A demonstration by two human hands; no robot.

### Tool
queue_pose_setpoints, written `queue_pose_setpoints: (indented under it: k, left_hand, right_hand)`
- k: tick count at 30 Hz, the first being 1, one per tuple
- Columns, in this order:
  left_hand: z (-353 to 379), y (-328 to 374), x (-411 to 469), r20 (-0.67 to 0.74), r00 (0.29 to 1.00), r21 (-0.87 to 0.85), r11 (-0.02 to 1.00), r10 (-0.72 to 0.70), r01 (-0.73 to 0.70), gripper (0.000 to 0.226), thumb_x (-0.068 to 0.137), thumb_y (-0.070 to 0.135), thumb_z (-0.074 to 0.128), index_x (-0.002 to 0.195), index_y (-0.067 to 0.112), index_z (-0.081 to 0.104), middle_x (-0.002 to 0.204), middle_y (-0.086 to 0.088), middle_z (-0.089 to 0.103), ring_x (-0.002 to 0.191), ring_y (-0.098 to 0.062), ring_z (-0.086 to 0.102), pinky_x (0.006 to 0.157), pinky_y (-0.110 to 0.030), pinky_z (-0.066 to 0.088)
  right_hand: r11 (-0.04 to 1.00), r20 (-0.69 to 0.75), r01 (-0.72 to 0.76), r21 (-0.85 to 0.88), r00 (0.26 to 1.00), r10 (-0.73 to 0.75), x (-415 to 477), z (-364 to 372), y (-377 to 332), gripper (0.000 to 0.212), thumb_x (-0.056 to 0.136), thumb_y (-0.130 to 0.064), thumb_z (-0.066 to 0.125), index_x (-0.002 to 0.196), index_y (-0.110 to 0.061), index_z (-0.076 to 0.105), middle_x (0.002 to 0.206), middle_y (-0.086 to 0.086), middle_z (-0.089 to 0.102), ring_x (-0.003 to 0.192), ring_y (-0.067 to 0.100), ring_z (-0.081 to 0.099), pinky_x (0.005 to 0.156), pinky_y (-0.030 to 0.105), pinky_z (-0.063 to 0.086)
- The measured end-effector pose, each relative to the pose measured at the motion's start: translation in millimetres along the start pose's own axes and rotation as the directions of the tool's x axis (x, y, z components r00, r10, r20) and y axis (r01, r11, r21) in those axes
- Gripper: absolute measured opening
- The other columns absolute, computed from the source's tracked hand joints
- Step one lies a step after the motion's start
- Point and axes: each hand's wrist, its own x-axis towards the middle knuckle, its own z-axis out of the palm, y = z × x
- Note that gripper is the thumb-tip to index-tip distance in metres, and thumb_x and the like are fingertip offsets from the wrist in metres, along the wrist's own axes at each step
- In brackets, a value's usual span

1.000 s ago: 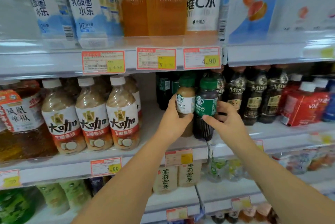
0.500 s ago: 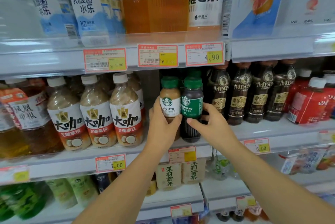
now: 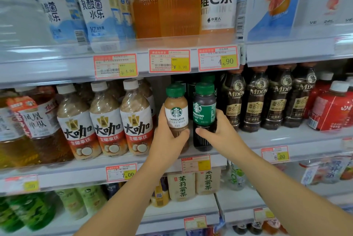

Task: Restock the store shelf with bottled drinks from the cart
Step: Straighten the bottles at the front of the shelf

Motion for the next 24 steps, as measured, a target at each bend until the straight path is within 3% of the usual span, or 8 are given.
queue_pose_setpoints:
  k: [5,8,12,13,15,17,20,24]
  left_hand:
    - [-6,-3,1,0.038,0.999,0.02,1.0,-0.014,0.013,0.076,0.085,0.014,0.064,0.145,0.031,0.021,0.125,0.022,0.051,0.109,0.022,0.043,0.08,0.005,0.035]
    - [-8,-3,0,0.054,0.998,0.008,1.0,-0.019,0.018,0.078,0.085,0.014,0.065,0.146,0.032,0.019,0.121,0.03,0.048,0.105,0.027,0.042,0.077,0.007,0.035]
    - [-10,1,1,0.048,0.998,-0.026,0.999,-0.029,0.03,0.082,0.085,0.015,0.066,0.145,0.037,0.015,0.117,0.038,0.041,0.099,0.035,0.036,0.07,0.009,0.032]
    - [-9,2,1,0.05,0.998,-0.032,0.999,-0.03,0.032,0.081,0.085,0.015,0.066,0.144,0.038,0.015,0.117,0.038,0.041,0.099,0.035,0.036,0.071,0.009,0.032]
    - [-7,5,1,0.049,0.998,-0.031,0.999,-0.031,0.033,0.078,0.086,0.014,0.064,0.144,0.038,0.017,0.118,0.036,0.043,0.099,0.034,0.038,0.072,0.009,0.032]
    - [-6,6,0,0.039,0.999,-0.022,0.999,-0.031,0.032,0.076,0.087,0.015,0.063,0.144,0.038,0.018,0.122,0.03,0.046,0.104,0.029,0.04,0.075,0.008,0.033]
    - [-6,7,-1,0.037,0.999,-0.019,0.999,-0.031,0.032,0.073,0.087,0.015,0.062,0.143,0.037,0.02,0.13,0.021,0.048,0.116,0.013,0.044,0.082,0.005,0.035]
    - [-6,8,0,0.033,0.999,-0.013,1.0,-0.027,0.027,0.073,0.087,0.016,0.062,0.142,0.04,0.021,0.129,0.021,0.048,0.111,0.02,0.041,0.079,0.007,0.034]
  right_hand:
    - [0.999,0.075,0.043,0.013,0.996,-0.043,-2,-1,-4,0.05,0.083,-0.024,0.066,0.123,-0.033,0.039,0.127,-0.002,0.046,0.11,0.007,0.046,0.089,0.021,0.033]
    - [0.999,0.147,0.043,0.007,0.988,-0.043,-2,-12,-10,0.057,0.084,-0.023,0.066,0.134,-0.024,0.038,0.128,-0.006,0.052,0.116,0.008,0.05,0.095,0.024,0.04]
    - [0.975,-0.063,0.173,-0.137,0.981,-0.183,13,-48,-32,0.052,0.09,-0.021,0.055,0.139,-0.02,0.039,0.124,-0.008,0.056,0.098,-0.004,0.058,0.078,0.001,0.04]
    - [0.948,-0.069,0.202,-0.245,0.972,-0.225,20,-54,-37,0.05,0.091,-0.018,0.052,0.139,-0.019,0.039,0.127,-0.003,0.056,0.098,0.003,0.06,0.081,0.005,0.042]
    - [0.861,-0.001,0.247,-0.444,0.961,-0.276,34,-58,-46,0.055,0.09,-0.011,0.051,0.142,-0.016,0.033,0.138,0.01,0.045,0.106,0.025,0.06,0.095,0.028,0.045]
    - [0.79,0.09,0.289,-0.54,0.954,-0.287,47,-55,-52,0.064,0.087,-0.003,0.049,0.145,-0.017,0.026,0.145,0.014,0.033,0.111,0.036,0.056,0.096,0.044,0.046]
    - [0.756,0.174,0.258,-0.601,0.966,-0.191,65,-51,-55,0.079,0.083,0.006,0.049,0.148,-0.025,0.017,0.146,0.016,0.028,0.118,0.04,0.048,0.088,0.044,0.051]
    - [0.873,0.161,0.109,-0.476,0.986,-0.035,80,-43,-55,0.073,0.083,0.003,0.055,0.142,-0.03,0.029,0.122,0.017,0.046,0.103,0.04,0.053,0.066,0.046,0.058]
